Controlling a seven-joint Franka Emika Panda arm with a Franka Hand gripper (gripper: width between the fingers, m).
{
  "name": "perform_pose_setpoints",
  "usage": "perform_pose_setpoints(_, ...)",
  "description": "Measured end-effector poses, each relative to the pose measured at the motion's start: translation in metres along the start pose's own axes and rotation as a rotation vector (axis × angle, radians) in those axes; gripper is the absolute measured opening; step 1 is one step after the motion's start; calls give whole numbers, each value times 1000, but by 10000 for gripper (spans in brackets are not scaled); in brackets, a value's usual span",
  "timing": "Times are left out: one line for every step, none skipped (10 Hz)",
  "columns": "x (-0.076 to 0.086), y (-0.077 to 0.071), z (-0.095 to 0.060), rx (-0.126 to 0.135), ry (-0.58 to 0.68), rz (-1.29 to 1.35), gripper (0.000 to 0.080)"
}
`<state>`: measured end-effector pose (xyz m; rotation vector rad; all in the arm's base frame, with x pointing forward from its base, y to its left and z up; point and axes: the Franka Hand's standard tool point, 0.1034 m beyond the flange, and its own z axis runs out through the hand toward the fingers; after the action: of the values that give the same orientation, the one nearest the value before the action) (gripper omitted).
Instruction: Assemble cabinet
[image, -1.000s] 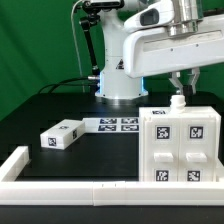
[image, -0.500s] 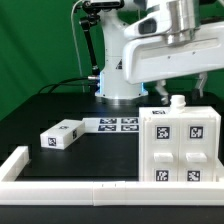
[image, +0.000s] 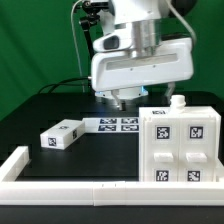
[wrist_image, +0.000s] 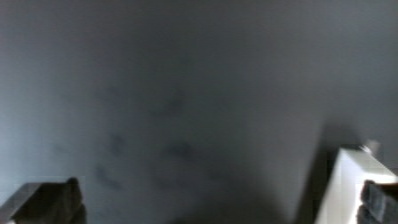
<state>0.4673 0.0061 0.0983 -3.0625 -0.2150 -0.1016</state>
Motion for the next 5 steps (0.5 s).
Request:
perform_pose_setpoints(-8,9,1,-7,2,4,798)
perform_pose_setpoints(-5,6,1,-5,3,-3,798)
perform_pose_setpoints(-5,5,1,-5,3,-6,798)
perform_pose_setpoints(-6,6,1,-5,3,-5,797)
perform_pose_setpoints(-6,6,1,-6,2,-8,797)
